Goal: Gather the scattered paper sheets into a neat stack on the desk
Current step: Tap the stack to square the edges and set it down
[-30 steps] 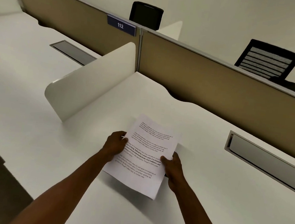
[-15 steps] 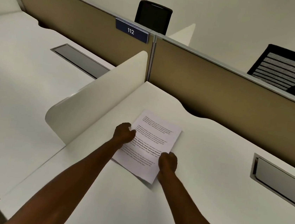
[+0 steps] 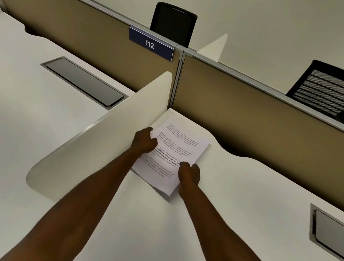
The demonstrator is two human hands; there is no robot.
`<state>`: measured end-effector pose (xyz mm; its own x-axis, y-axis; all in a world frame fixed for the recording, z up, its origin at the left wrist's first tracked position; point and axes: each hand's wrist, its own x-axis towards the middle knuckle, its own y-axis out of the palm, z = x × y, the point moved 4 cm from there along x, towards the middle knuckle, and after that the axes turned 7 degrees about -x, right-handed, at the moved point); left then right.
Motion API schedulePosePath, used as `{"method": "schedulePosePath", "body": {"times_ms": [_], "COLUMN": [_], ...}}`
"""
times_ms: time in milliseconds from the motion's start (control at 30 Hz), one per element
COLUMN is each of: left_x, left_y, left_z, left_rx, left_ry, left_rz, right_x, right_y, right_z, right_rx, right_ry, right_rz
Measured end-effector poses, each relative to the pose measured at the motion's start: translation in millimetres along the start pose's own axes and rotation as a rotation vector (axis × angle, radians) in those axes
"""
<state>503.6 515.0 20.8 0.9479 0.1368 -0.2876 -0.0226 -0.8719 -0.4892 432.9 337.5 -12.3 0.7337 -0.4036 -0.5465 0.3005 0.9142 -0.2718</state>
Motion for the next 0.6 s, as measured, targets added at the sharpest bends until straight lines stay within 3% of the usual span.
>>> {"method": "schedulePosePath", "body": {"times_ms": [100,300,433,600], "left_x": [24,43,44,36], "left_y": [-7,-3,-3,1], "left_z": [-8,-8,0,-3], "left_rx": [-0.022,0.054,0.050,0.107], "left_ry": [0.018,0.040,0.027,0.064], "left_rz": [0.025,0.083,0.028,-0.014], "right_x": [15,33,32,27], "right_y": [8,18,14,13], "right_z": [18,27,29,31], "right_rx": [0.068,-0.212,-0.243,-0.288], "right_ry": [-0.023,-0.073,-0.100,-0.144], "right_rz": [0.061,0.031,-0.048,0.020]}}
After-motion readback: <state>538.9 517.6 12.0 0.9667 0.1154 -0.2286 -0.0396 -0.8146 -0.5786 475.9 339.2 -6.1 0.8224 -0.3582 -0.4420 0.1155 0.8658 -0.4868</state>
